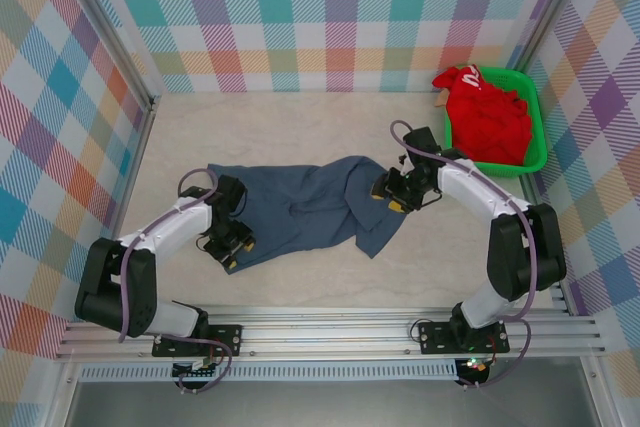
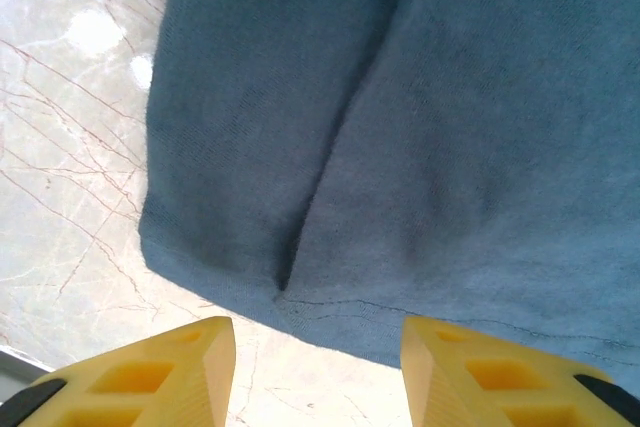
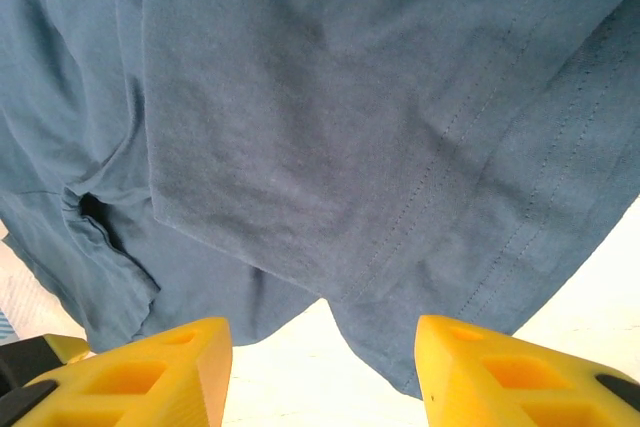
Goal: Fold and stack the t-shirts
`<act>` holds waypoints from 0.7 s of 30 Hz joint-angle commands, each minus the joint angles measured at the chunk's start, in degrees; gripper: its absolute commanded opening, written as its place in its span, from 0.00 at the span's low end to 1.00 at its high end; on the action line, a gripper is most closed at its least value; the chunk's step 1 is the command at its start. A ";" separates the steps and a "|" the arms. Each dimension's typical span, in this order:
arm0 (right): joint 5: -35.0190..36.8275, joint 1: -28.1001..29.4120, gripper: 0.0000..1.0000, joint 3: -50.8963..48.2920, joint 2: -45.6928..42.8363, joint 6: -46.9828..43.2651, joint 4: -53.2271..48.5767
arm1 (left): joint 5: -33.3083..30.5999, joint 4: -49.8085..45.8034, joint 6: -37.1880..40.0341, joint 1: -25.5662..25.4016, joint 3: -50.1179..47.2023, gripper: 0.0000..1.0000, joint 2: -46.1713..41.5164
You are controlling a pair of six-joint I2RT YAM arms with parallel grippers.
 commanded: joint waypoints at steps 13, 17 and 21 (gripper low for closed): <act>-1.55 -0.95 0.51 -0.99 -1.49 0.32 -1.69 | -2.84 5.17 0.61 -0.70 -0.64 0.12 -0.29; -2.30 -0.87 0.50 -2.58 -2.08 1.74 -2.40 | -6.41 1.15 0.78 -0.70 4.55 0.02 -3.97; -6.31 0.57 0.50 -6.33 -1.92 6.96 1.08 | -9.04 -2.56 0.51 -0.72 9.64 0.00 -6.61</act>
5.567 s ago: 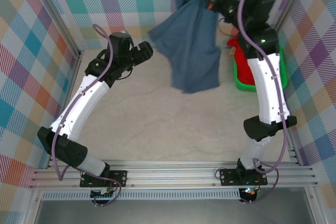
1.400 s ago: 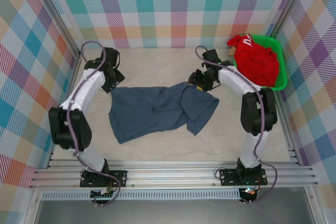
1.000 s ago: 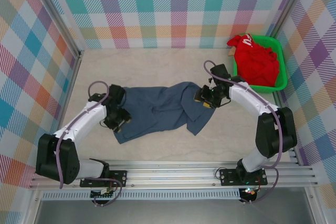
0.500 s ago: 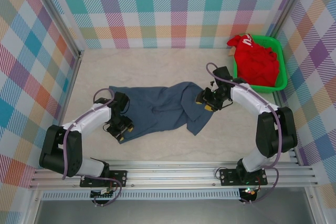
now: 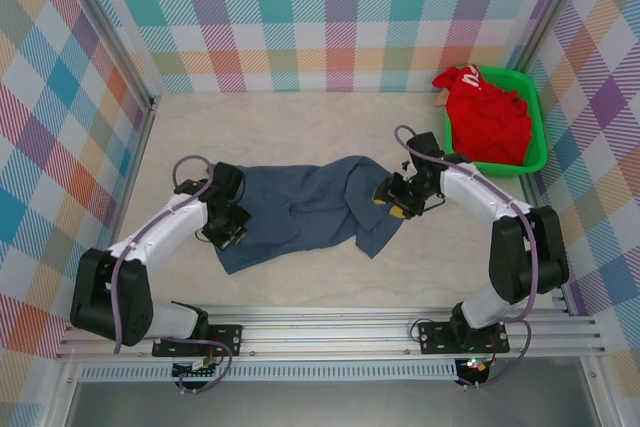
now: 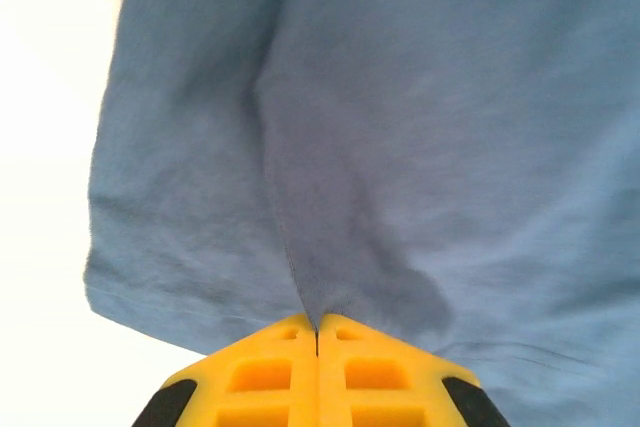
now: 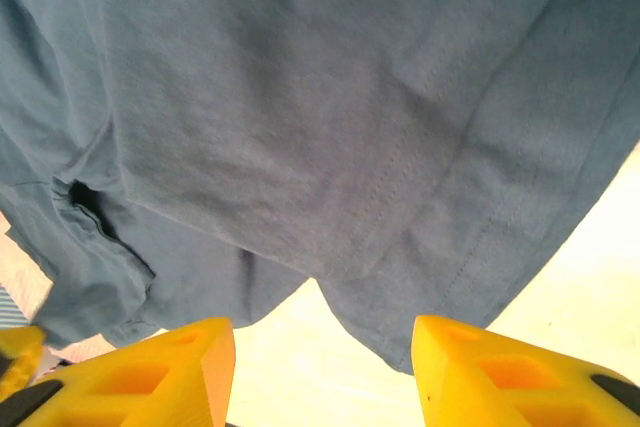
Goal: Fold and stack the t-shirts
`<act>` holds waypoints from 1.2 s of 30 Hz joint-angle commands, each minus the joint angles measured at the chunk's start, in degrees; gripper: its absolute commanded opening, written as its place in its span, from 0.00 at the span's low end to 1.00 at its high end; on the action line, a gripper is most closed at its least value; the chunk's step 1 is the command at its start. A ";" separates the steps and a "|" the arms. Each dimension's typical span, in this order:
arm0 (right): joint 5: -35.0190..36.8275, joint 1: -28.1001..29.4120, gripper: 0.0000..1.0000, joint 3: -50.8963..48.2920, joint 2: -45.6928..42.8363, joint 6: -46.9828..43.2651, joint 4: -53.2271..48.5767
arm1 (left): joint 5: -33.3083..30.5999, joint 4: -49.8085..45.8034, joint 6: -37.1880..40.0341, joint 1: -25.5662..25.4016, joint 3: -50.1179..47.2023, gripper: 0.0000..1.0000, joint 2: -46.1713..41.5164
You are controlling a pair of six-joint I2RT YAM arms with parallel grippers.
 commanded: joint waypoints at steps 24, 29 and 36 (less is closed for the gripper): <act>28.71 20.20 0.56 10.55 13.05 -20.37 -11.99 | -1.47 -3.50 1.27 -0.35 6.95 0.00 -2.27; 30.06 21.45 0.56 12.10 15.78 -20.67 -11.11 | -1.57 -3.50 1.22 -0.35 7.08 0.00 -2.40; 32.60 22.44 0.49 13.75 17.93 -20.62 -10.96 | -1.52 -3.69 1.18 -0.35 7.17 0.00 -2.46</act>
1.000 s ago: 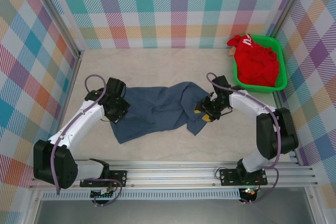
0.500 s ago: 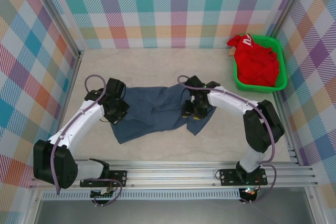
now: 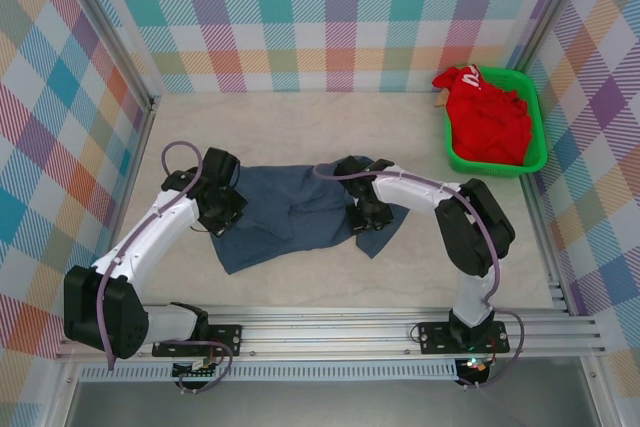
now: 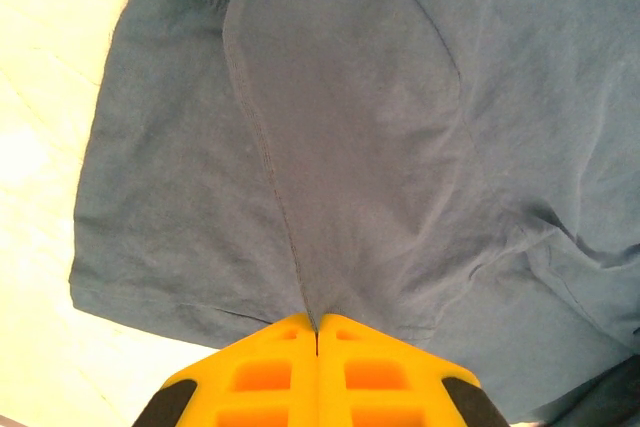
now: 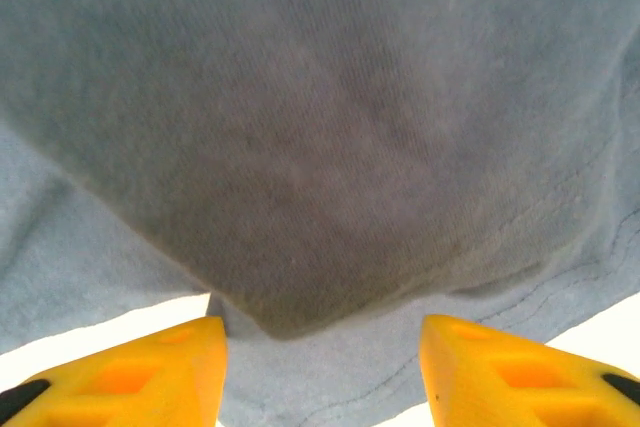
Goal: Fold and stack the t-shirts
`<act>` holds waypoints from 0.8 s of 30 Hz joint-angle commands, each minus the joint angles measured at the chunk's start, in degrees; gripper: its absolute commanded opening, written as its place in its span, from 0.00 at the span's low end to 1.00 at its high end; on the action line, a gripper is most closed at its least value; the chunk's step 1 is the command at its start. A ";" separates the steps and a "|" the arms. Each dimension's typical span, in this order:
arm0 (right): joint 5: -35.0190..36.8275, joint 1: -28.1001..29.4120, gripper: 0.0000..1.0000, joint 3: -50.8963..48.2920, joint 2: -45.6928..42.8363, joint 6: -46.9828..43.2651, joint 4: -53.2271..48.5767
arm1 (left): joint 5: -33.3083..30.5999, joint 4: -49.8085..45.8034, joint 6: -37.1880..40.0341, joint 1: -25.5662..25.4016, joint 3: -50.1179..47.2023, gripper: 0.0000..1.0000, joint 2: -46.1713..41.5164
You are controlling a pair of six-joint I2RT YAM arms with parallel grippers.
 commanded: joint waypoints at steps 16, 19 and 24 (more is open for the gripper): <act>4.66 -3.18 0.07 0.18 -2.72 0.80 -0.53 | 0.21 -0.55 0.43 -0.35 2.65 0.00 -0.21; 4.84 -3.71 0.02 0.26 -3.72 0.89 0.03 | 0.13 -0.54 0.61 -0.35 3.34 0.00 0.18; 4.69 -5.81 0.00 3.22 -7.81 2.02 0.27 | -1.03 -0.90 2.10 -0.18 8.45 0.00 1.89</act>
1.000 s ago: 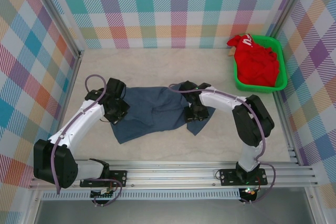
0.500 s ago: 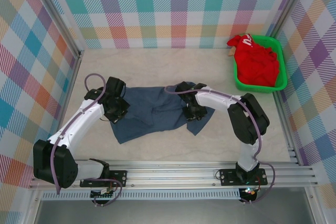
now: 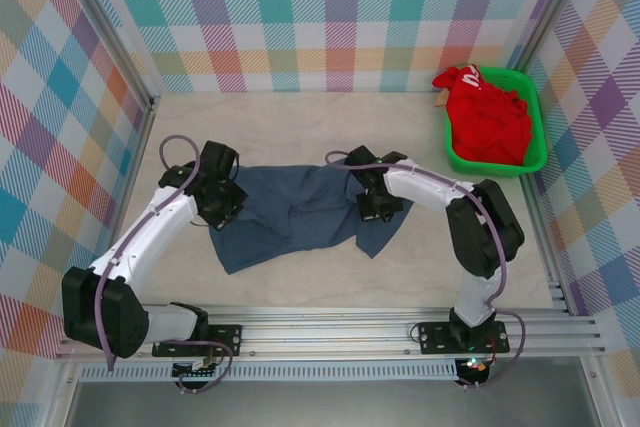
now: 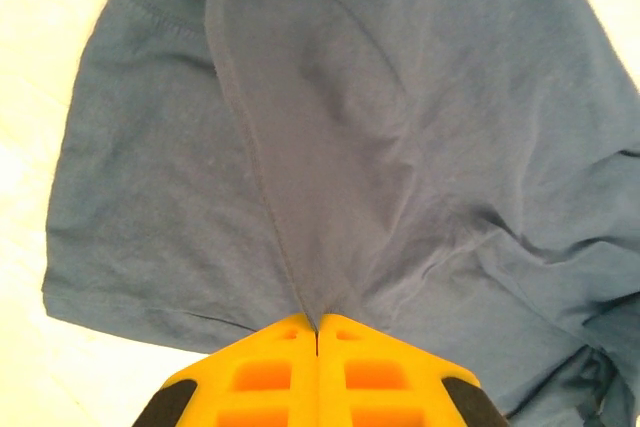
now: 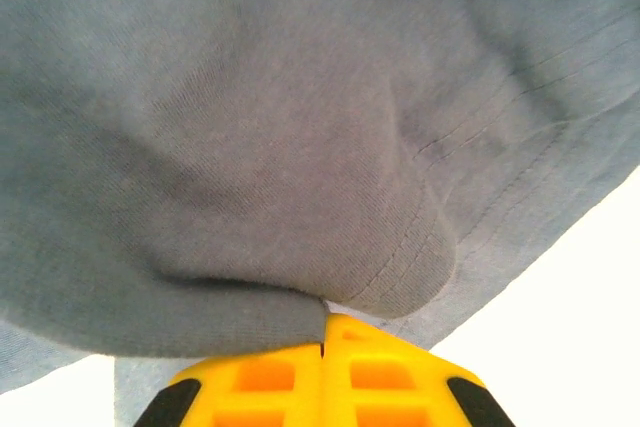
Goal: Fold and stack the t-shirts
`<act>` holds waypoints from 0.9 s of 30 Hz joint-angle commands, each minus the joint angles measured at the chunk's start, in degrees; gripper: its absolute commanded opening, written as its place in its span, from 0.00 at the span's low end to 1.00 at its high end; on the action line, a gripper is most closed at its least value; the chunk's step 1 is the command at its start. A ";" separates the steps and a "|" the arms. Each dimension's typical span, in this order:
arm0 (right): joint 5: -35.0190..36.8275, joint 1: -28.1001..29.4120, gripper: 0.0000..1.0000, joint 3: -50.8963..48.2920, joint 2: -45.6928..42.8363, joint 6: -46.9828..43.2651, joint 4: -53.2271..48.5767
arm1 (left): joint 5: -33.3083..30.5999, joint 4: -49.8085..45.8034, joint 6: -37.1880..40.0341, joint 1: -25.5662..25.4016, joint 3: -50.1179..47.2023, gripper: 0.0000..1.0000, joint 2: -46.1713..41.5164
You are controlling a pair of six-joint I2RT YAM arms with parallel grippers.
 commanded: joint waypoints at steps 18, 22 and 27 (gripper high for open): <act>-16.72 -20.13 0.00 39.74 -11.39 -4.62 15.03 | -5.18 16.87 9.99 7.82 57.60 0.00 14.15; -20.84 -21.89 0.00 40.88 -16.98 -4.23 18.48 | -5.84 23.58 12.63 7.82 58.66 0.00 8.67; -22.89 -22.57 0.00 37.76 -26.85 -3.94 23.30 | -7.52 27.63 14.17 7.84 59.68 0.00 2.26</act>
